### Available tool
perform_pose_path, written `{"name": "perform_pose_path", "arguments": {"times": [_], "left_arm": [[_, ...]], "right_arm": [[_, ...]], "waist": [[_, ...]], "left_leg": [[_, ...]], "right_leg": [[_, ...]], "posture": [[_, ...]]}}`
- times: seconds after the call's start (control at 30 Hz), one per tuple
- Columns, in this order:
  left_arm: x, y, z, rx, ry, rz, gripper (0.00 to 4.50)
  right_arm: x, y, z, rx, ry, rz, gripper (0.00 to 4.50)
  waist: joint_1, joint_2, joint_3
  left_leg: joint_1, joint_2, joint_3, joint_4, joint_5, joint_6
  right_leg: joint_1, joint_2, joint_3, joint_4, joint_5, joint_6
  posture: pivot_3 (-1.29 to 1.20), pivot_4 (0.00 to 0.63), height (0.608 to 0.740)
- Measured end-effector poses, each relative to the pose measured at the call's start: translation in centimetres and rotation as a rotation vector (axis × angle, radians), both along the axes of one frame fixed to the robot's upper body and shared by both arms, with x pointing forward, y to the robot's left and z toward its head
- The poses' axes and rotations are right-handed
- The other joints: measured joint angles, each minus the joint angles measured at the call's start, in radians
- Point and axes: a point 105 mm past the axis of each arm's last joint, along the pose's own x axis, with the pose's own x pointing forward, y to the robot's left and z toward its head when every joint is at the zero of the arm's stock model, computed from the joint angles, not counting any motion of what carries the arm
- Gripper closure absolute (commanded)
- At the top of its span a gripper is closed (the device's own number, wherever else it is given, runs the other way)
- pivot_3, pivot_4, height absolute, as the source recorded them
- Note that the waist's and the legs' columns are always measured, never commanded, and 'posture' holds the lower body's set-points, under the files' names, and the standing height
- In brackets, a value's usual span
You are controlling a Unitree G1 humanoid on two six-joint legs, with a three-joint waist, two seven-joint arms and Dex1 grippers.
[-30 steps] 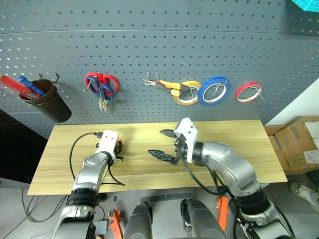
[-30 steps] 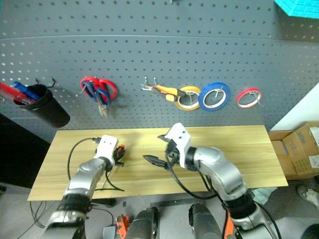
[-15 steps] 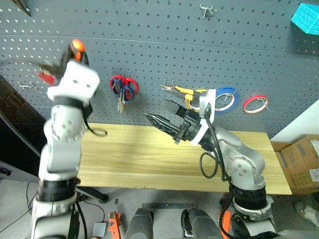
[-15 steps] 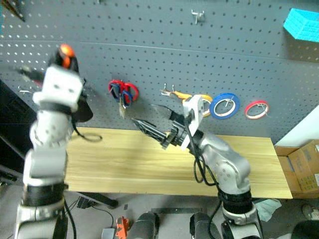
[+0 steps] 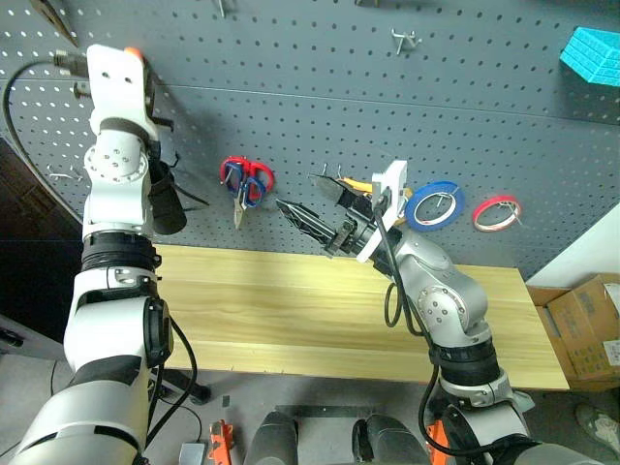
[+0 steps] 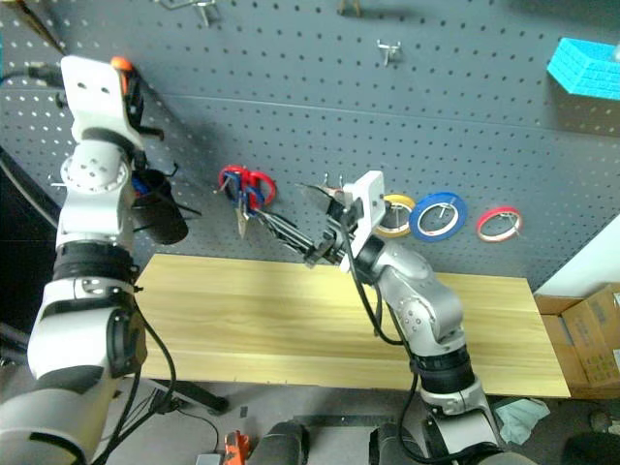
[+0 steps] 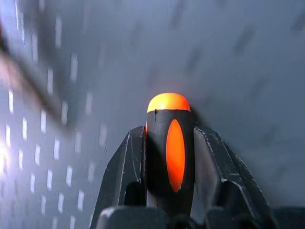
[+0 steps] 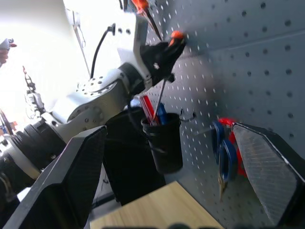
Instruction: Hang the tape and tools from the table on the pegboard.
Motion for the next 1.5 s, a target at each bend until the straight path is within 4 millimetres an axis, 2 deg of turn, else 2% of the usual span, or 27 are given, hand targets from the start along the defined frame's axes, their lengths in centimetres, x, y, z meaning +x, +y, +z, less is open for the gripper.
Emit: {"name": "perform_pose_path", "arguments": {"times": [0.2, 0.27, 0.37, 0.53, 0.57, 0.7, 0.8, 0.9, 0.97, 1.0, 1.03, 1.1, 1.17, 1.23, 1.3, 1.4, 1.5], "left_arm": [[-0.3, 1.5, -3.3, -0.091, 0.061, 0.02, 3.53], [-0.4, 1.7, -3.9, -0.105, 0.07, 0.022, 2.81], [-0.8, 1.7, -4.3, -0.114, 0.07, 0.018, 1.96], [-1.2, 1.4, -4.1, -0.137, 0.056, 0.012, 0.25], [-1.3, 1.3, -3.9, -0.148, 0.048, 0.012, 0.02], [-1.9, 0.9, -3.4, -0.198, 0.029, -0.009, 0.02], [-2.8, -0.1, -1.7, -0.18, -0.015, -0.048, 0.02], [-4.7, -3.6, 1.9, -0.072, -0.111, -0.17, 0.02], [-5.9, -6.3, 2.8, 0.002, -0.137, -0.25, 0.02], [-6.4, -7.7, 2.2, 0.02, -0.127, -0.286, 0.02], [-6.7, -8.9, 0.5, 0.018, -0.083, -0.312, 0.02], [-7.1, -10.7, -4.7, -0.037, 0.06, -0.352, 0.02], [-7.8, -12.2, -11.3, -0.136, 0.259, -0.374, 0.02], [-8.9, -12.7, -16.2, -0.236, 0.403, -0.366, 0.02], [-10.4, -12.6, -20.2, -0.311, 0.523, -0.335, 0.02], [-11.7, -11.0, -24.3, -0.352, 0.631, -0.269, 0.02], [-13.0, -8.8, -27.2, -0.389, 0.704, -0.195, 0.02]], "right_arm": [[0.1, -0.3, 0.0, -0.006, 0.0, -0.019, 0.0], [0.1, -0.3, 0.0, -0.005, -0.001, -0.019, 0.0], [0.1, -0.3, 0.0, -0.006, -0.001, -0.02, 0.0], [0.1, -0.3, -0.1, -0.012, -0.003, -0.019, 0.0], [0.1, -0.3, -0.1, -0.015, -0.004, -0.018, 0.0], [-0.1, -0.1, -0.2, -0.03, -0.007, -0.011, 0.0], [-0.3, -0.8, 0.2, -0.051, -0.04, -0.027, 0.0], [-1.0, -2.2, 1.7, -0.07, -0.1, -0.074, 0.0], [-1.4, -3.0, 2.0, -0.112, -0.14, -0.116, 0.0], [-1.7, -3.8, 1.4, -0.149, -0.148, -0.153, 0.0], [-1.8, -4.5, 0.1, -0.196, -0.136, -0.2, 0.0], [-2.0, -6.2, -3.4, -0.317, -0.091, -0.303, 0.0], [-2.1, -8.1, -7.0, -0.412, -0.002, -0.431, 0.0], [-2.3, -9.6, -9.3, -0.478, 0.052, -0.538, 0.0], [-2.3, -11.5, -12.0, -0.53, 0.146, -0.657, 0.0], [-1.8, -13.7, -15.1, -0.567, 0.27, -0.8, 0.0], [-2.0, -16.6, -17.8, -0.61, 0.38, -0.921, 0.0]], "waist": [[0.0, -0.003, -0.002], [-0.003, -0.004, -0.003], [-0.002, -0.004, -0.003], [0.001, -0.004, -0.004], [0.002, -0.004, -0.004], [0.001, -0.005, -0.004], [0.002, -0.005, -0.004], [0.005, -0.005, -0.004], [0.005, -0.003, -0.009], [0.005, -0.001, -0.017], [0.004, 0.004, -0.026], [0.001, 0.013, -0.036], [-0.004, 0.013, -0.036], [-0.018, 0.013, -0.037], [-0.033, 0.012, -0.038], [-0.052, 0.017, -0.042], [-0.056, 0.018, -0.042]], "left_leg": [[0.002, 0.0, 0.001, 0.002, 0.0, 0.0], [0.002, 0.0, 0.002, 0.002, 0.0, 0.0], [0.003, 0.0, 0.001, 0.002, 0.0, 0.0], [0.004, 0.0, 0.0, 0.003, 0.001, 0.0], [0.004, 0.0, 0.0, 0.004, 0.001, 0.0], [0.004, 0.0, 0.0, 0.005, 0.001, 0.0], [0.004, 0.0, 0.0, 0.005, 0.001, 0.0], [0.003, 0.0, 0.0, 0.005, 0.001, 0.0], [0.004, -0.001, 0.001, 0.005, 0.001, 0.0], [0.004, -0.001, 0.001, 0.004, 0.001, 0.0], [0.007, -0.002, 0.002, 0.003, 0.001, 0.0], [0.017, -0.003, 0.006, 0.002, -0.001, 0.003], [0.019, -0.001, 0.007, 0.003, -0.001, 0.003], [0.022, 0.0, 0.007, 0.003, -0.001, 0.003], [0.024, 0.0, 0.006, 0.004, -0.001, 0.004], [0.027, 0.0, 0.004, 0.003, 0.0, 0.005], [0.027, 0.0, 0.003, 0.004, 0.0, 0.005]], "right_leg": [[0.001, 0.0, 0.001, 0.002, 0.0, 0.0], [0.0, 0.0, 0.002, 0.005, 0.0, 0.0], [0.0, 0.0, 0.001, 0.009, 0.0, -0.001], [0.0, 0.001, 0.001, 0.011, 0.0, -0.001], [0.0, 0.001, 0.001, 0.011, 0.0, -0.001], [0.001, 0.001, 0.002, 0.012, 0.0, -0.001], [0.001, 0.001, 0.002, 0.011, 0.0, -0.001], [0.001, 0.0, 0.002, 0.011, 0.0, -0.001], [0.001, -0.001, 0.003, 0.01, 0.0, -0.001], [0.002, -0.001, 0.003, 0.008, 0.0, -0.001], [0.005, -0.002, 0.004, 0.007, 0.0, 0.0], [0.015, -0.003, 0.007, 0.002, -0.007, 0.003], [0.015, -0.001, 0.007, 0.006, -0.01, -0.001], [0.015, -0.001, 0.008, 0.009, -0.011, -0.003], [0.015, 0.001, 0.008, 0.011, -0.011, -0.005], [0.016, 0.001, 0.008, 0.011, -0.011, -0.006], [0.016, 0.001, 0.007, 0.008, -0.011, -0.006]], "posture": [[0.21, 0.027, 0.74], [0.21, 0.028, 0.74], [0.22, 0.029, 0.74], [0.22, 0.033, 0.74], [0.22, 0.033, 0.74], [0.21, 0.037, 0.74], [0.21, 0.04, 0.74], [0.2, 0.042, 0.74], [0.19, 0.042, 0.74], [0.19, 0.042, 0.74], [0.18, 0.043, 0.74], [0.17, 0.043, 0.74], [0.15, 0.043, 0.74], [0.13, 0.041, 0.74], [0.12, 0.042, 0.74], [0.1, 0.04, 0.74], [0.1, 0.038, 0.74]]}}
